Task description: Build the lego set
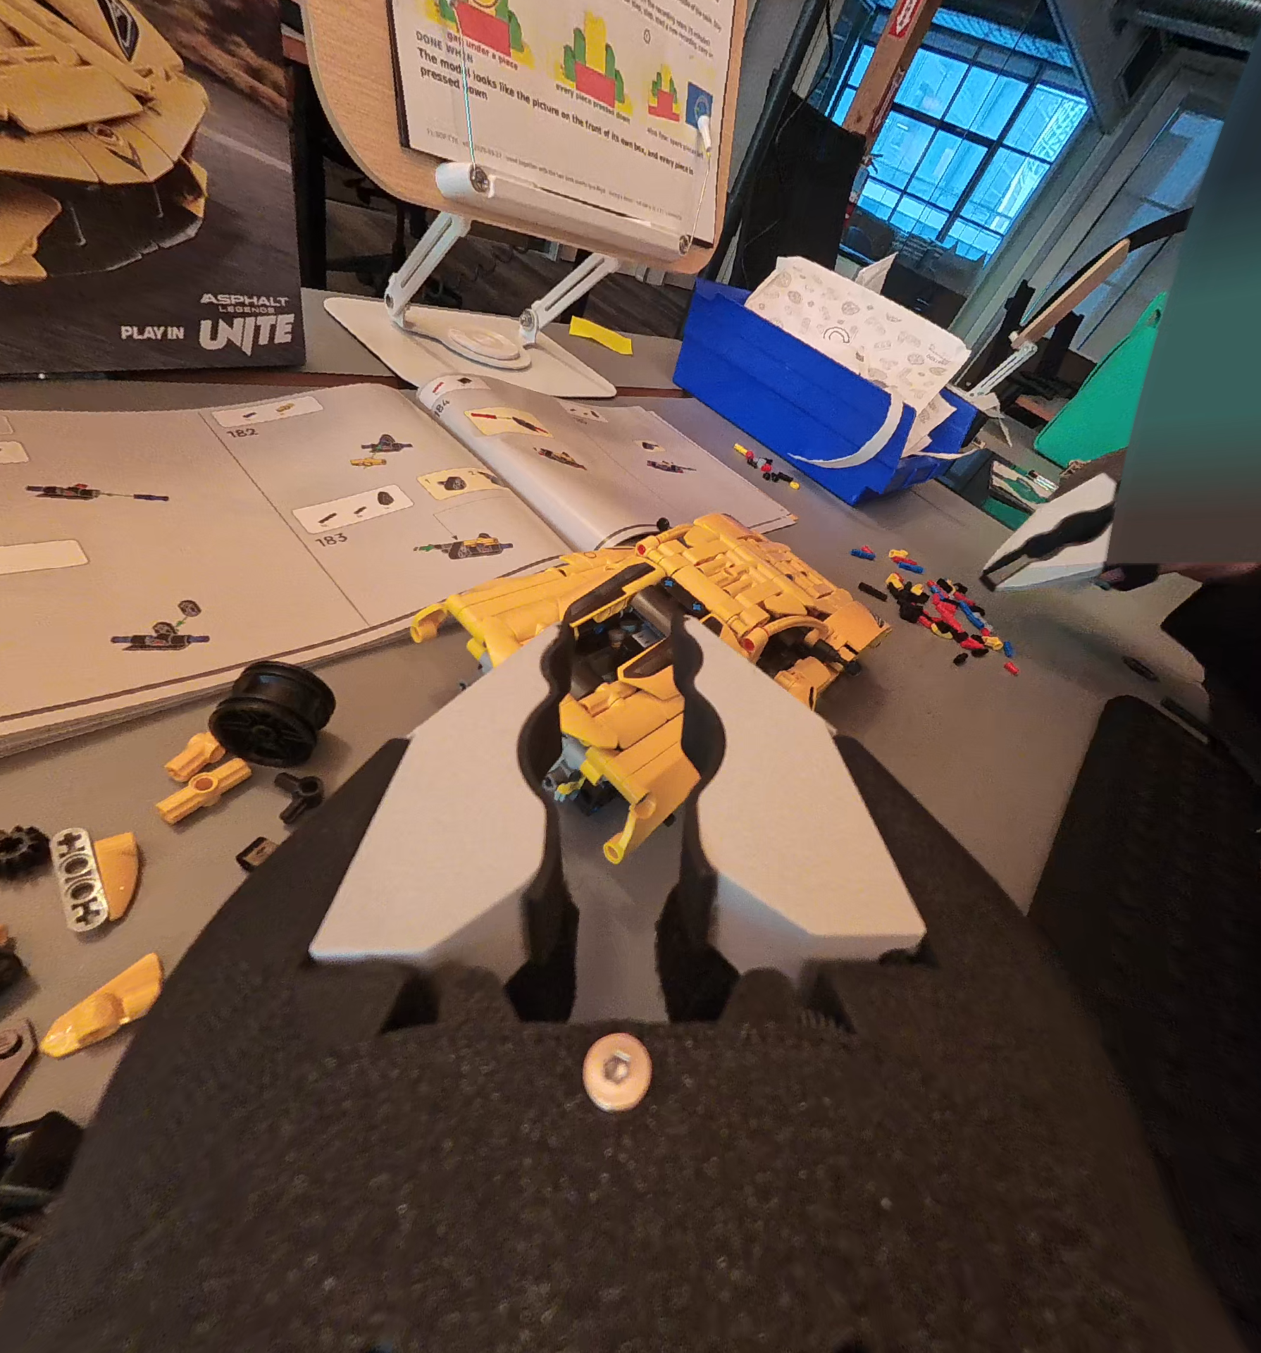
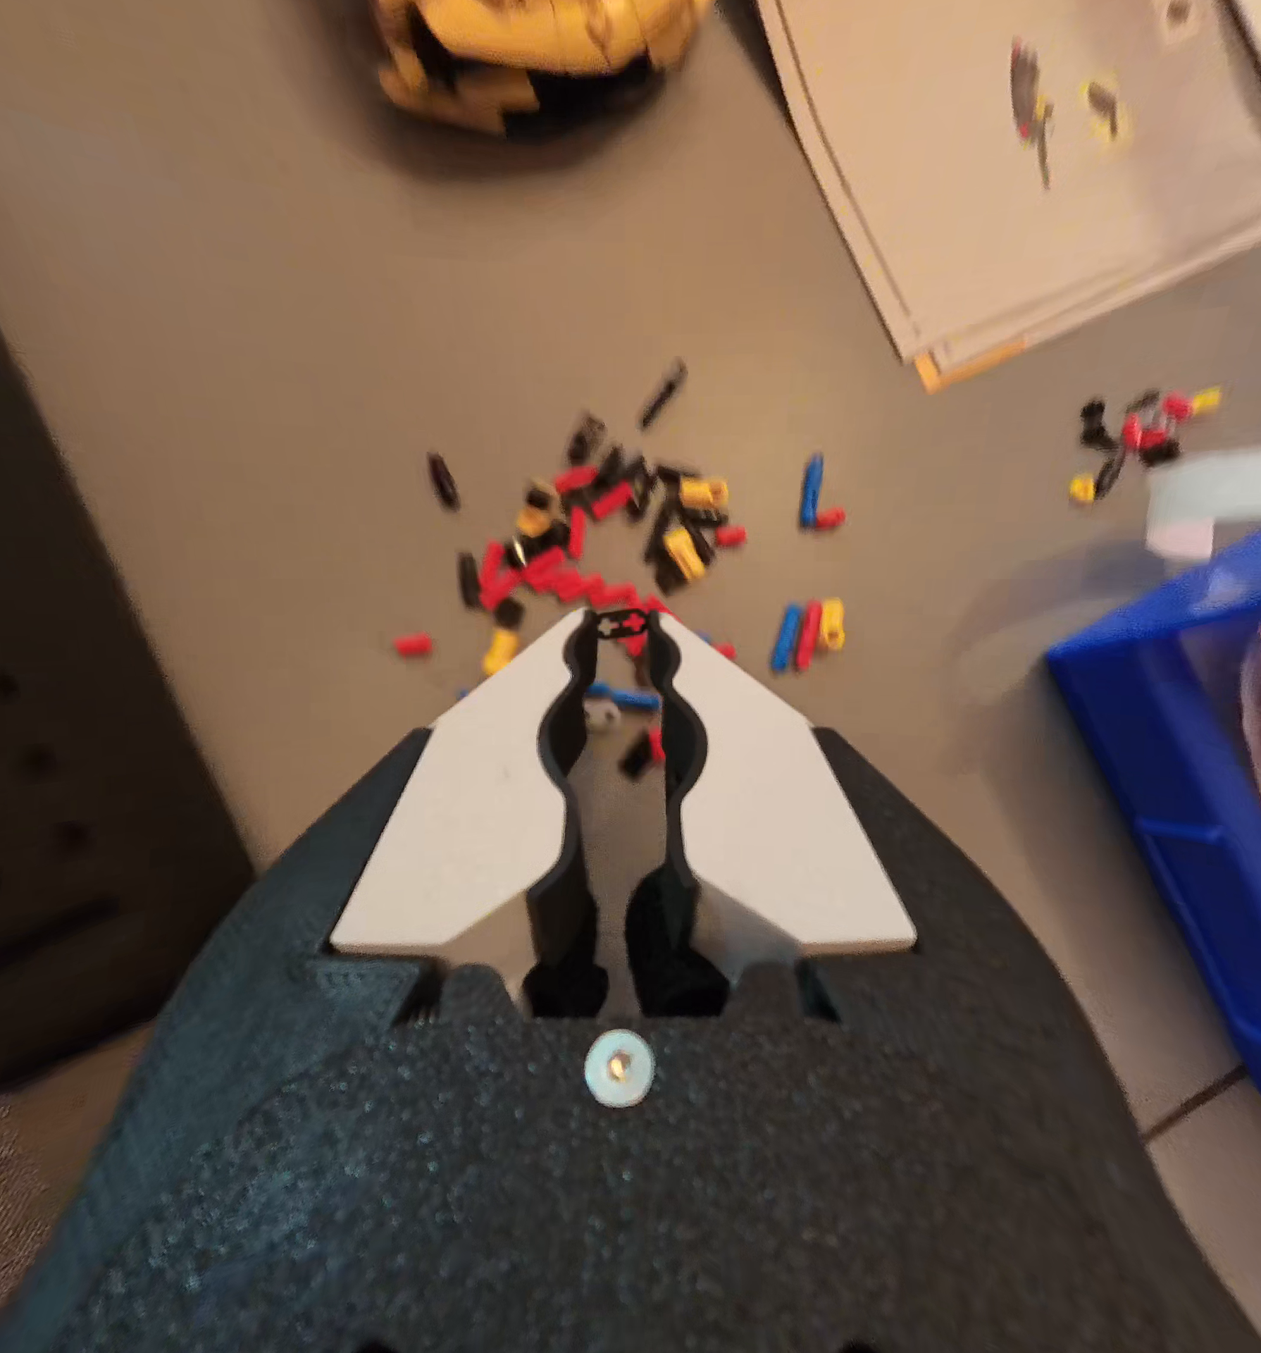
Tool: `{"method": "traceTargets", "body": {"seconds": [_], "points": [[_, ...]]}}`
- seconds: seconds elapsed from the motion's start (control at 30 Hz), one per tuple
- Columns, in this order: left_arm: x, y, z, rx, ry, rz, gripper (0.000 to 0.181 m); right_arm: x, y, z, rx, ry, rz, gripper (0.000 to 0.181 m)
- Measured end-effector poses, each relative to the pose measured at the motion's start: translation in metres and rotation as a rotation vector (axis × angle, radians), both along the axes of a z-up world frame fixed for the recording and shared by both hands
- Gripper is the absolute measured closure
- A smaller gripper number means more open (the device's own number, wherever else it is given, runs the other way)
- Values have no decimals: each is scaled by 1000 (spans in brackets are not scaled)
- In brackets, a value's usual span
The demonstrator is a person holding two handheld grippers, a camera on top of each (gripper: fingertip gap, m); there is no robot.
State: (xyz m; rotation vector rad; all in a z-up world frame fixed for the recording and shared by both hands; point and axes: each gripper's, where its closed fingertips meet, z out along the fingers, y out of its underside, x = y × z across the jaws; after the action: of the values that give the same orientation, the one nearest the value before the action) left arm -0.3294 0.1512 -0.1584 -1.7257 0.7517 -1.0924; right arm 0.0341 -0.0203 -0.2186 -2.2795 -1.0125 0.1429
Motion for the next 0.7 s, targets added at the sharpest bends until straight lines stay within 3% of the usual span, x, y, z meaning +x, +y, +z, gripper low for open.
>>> {"method": "traceTargets", "body": {"seconds": [0.1,0.17,0.37,0.5,0.7], "points": [[1,-1,-2,-2,8,-3,155,-46,10,17,60,34,72,170],[1,-1,-4,-3,16,-5,155,-94,18,25,79,151,143,170],[1,-2,-5,3,25,-2,155,-198,31,9,37,278,299,169],[0,-4,-5,9,26,-2,155,-227,25,-10,-23,205,358,169],[-3,-8,-2,-2,1,-4,155,-237,26,-24,-39,97,361,169]]}}
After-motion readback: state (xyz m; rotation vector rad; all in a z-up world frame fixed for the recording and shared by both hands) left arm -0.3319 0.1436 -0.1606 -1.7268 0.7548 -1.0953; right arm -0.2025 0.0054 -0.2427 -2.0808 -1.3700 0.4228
